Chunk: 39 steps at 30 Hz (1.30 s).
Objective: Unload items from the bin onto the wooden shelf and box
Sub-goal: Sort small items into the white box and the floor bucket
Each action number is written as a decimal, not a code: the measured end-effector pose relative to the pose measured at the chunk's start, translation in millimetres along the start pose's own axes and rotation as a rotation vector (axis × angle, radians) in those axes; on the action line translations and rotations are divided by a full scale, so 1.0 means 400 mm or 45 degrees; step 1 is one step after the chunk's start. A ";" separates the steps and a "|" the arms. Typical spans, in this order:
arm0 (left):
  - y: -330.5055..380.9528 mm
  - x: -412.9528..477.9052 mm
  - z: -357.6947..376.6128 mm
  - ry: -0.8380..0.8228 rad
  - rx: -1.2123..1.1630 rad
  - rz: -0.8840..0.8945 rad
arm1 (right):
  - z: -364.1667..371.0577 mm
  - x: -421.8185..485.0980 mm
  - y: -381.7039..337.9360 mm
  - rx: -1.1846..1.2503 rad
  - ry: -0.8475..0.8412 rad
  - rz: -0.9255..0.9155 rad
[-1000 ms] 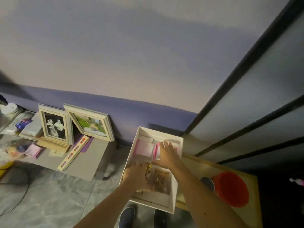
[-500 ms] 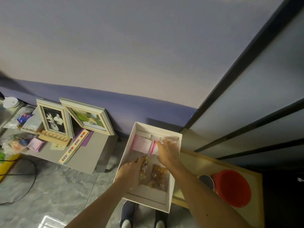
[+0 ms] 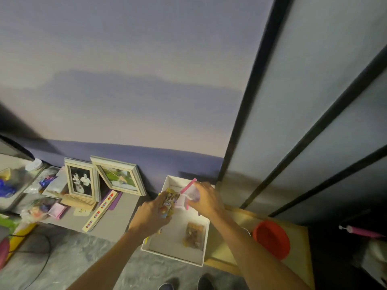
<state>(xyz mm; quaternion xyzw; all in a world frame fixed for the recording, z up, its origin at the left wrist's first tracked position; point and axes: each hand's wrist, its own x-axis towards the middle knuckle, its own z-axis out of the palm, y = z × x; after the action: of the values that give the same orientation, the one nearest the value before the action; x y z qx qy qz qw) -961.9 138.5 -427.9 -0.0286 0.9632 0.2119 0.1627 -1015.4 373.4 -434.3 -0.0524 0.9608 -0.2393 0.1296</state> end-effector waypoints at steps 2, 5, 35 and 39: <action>0.008 -0.015 -0.038 0.053 -0.078 0.031 | -0.040 -0.031 -0.010 0.043 0.052 0.014; 0.026 -0.035 -0.094 0.085 -0.158 0.107 | -0.086 -0.085 -0.022 0.103 0.139 0.063; 0.728 -0.715 0.149 -0.494 -0.178 1.426 | -0.262 -1.488 0.174 0.048 0.890 1.136; 0.847 -0.891 0.285 -0.577 -0.142 1.522 | -0.202 -1.729 0.276 0.012 0.973 1.249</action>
<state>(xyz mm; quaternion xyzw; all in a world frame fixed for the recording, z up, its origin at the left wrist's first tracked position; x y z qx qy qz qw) -632.6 488.8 -274.6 0.5506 0.7422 0.3166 0.2141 -377.2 619.1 -262.8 0.4852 0.8504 -0.1580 -0.1284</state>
